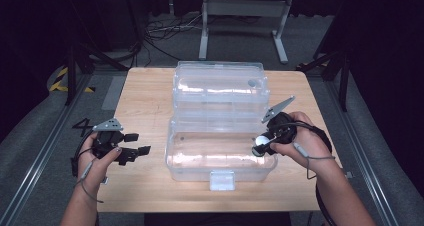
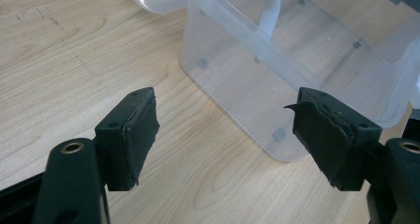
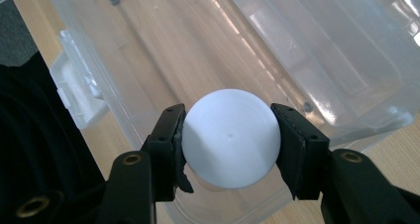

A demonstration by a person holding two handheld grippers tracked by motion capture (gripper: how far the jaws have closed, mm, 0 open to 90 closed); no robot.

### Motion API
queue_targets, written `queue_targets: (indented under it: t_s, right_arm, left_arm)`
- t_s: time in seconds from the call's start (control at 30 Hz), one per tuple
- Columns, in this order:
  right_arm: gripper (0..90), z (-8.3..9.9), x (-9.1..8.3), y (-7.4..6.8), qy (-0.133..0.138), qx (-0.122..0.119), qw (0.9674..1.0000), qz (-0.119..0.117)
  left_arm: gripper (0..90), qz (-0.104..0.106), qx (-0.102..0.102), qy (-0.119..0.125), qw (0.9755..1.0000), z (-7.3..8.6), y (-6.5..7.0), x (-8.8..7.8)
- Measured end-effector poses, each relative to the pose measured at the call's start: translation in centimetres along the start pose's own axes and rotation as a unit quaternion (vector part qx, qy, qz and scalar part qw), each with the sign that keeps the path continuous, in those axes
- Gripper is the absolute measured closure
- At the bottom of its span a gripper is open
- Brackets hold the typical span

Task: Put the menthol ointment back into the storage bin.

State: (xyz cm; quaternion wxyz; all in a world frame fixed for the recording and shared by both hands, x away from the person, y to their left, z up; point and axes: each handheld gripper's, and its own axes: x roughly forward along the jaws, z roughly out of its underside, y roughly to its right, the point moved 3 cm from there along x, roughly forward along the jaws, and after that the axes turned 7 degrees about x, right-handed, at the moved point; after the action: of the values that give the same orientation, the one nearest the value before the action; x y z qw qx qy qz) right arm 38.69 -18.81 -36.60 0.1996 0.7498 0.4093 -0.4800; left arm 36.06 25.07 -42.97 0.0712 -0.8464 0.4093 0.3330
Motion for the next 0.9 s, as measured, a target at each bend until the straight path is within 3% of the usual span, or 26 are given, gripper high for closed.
queue_targets:
  t_s: [0.5, 0.9]
  right_arm:
    - [50.1, 0.0, 2.2, -0.1, -0.052, -0.013, 0.9986, 0.000]
    - [50.1, 0.5, 3.5, 0.0, -0.072, -0.014, 0.9973, -0.001]
  left_arm:
    - [25.9, 0.000, -0.001, -0.001, 1.0000, 0.0, 0.1, 0.1]
    - [25.7, 0.003, -0.002, 0.000, 1.0000, 0.1, 0.0, 0.1]
